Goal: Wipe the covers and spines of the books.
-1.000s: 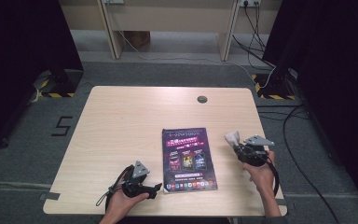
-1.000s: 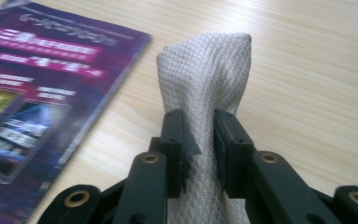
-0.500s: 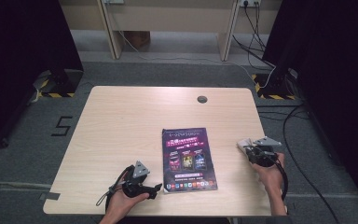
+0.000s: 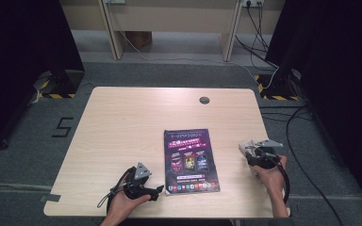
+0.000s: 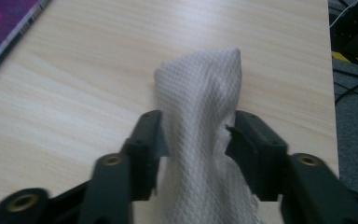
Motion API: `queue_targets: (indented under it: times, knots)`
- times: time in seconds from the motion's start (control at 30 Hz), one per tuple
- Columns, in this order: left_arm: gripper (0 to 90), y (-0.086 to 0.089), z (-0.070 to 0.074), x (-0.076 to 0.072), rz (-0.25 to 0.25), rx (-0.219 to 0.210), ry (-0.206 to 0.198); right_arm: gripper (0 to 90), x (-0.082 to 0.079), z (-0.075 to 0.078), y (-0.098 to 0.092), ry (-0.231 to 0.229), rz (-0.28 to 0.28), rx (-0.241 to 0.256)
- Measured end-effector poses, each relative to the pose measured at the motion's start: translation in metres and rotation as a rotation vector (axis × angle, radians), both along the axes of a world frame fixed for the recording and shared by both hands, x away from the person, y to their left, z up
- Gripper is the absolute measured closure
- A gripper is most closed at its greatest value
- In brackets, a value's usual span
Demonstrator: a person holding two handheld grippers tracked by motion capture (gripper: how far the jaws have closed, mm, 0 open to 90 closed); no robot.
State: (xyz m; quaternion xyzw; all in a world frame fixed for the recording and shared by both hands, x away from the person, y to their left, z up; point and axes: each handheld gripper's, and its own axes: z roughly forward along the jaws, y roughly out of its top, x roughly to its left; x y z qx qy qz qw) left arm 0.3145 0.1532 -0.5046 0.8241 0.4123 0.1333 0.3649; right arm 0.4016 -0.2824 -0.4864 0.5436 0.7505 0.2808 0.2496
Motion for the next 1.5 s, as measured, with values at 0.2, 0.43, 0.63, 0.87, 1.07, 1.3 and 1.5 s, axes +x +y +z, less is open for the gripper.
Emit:
queue_targets:
  times: [0.2, 0.43, 0.63, 0.87, 1.07, 1.3, 1.5]
  knots:
    - [16.2, 0.001, 0.0, 0.001, 0.004, -0.007, -0.002, 36.1, -0.002, 0.012, 0.014, -0.05, 0.026, 0.129]
    - [16.2, 0.001, 0.0, 0.003, 0.003, -0.023, 0.003, 28.6, -0.001, 0.015, 0.038, -0.034, 0.131, 0.28]
    - [16.1, -0.005, -0.002, 0.015, 0.009, -0.072, 0.012, 25.2, 0.004, 0.009, 0.06, 0.008, 0.202, 0.299]
    - [16.7, -0.019, -0.009, 0.024, -0.02, -0.079, 0.025, 29.2, 0.019, -0.001, 0.089, 0.05, 0.243, 0.341]
    - [17.5, -0.028, -0.01, 0.033, -0.028, -0.084, 0.023, 35.0, 0.03, -0.012, 0.105, 0.085, 0.251, 0.319]
    - [18.1, -0.039, -0.011, 0.029, -0.081, -0.066, 0.006, 33.5, 0.038, -0.02, 0.119, 0.117, 0.238, 0.3]
    - [18.4, -0.045, -0.011, 0.025, -0.113, -0.054, -0.002, 32.3, 0.039, -0.023, 0.115, 0.11, 0.208, 0.368]
